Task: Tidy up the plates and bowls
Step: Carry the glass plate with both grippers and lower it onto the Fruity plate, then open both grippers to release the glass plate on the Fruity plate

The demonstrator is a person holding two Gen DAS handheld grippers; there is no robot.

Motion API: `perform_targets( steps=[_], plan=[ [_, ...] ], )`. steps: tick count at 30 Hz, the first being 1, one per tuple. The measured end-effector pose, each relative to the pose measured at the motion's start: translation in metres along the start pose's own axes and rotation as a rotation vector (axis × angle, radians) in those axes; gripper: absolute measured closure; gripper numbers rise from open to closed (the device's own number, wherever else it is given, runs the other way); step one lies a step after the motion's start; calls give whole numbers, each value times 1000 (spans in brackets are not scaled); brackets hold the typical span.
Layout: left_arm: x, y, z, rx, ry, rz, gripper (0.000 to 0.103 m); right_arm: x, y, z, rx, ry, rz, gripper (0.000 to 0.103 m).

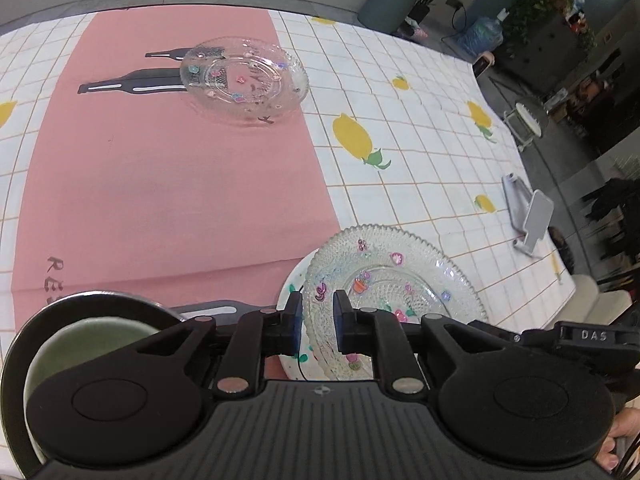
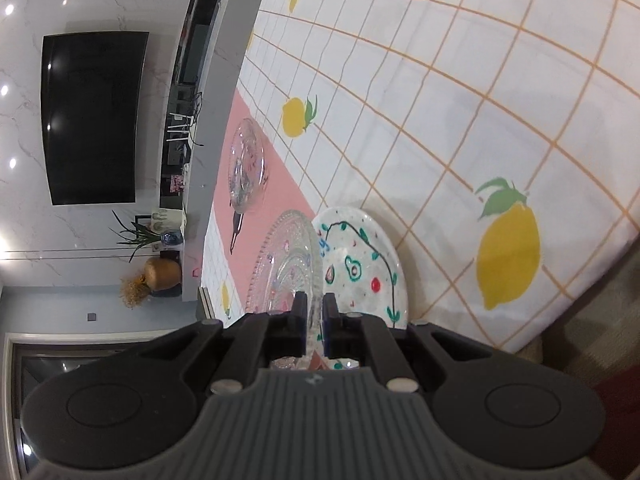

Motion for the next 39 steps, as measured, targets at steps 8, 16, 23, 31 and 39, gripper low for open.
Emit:
perform_targets(
  steps=[8,16,23,31,39],
  plan=[
    [-1,10,9,164,-36,82,87,3,18,7,50,-55,101,98],
    [-3,11,10,201,-25,103,88,5,25,7,24,-37,136,95],
    [-7,11,3,169,-13,100,88,9,23,14,-91,-29,76,97],
    [-11,6,-18,116,44,84,88,-4,-12,16,-355,44,-228,89],
    [-14,0,-34,58,77,65,86,-4,-10,15,-392,79,-218,80]
  ],
)
Point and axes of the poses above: each gripper's, at about its wrist camera, not at the fingertips, and z roughly the way its jaws point, y to its right, x to its top, the point moved 6 cm from there along z, roughly the way its jaws point, and after that the axes turned 10 degrees about -y, right-handed, at the moved point
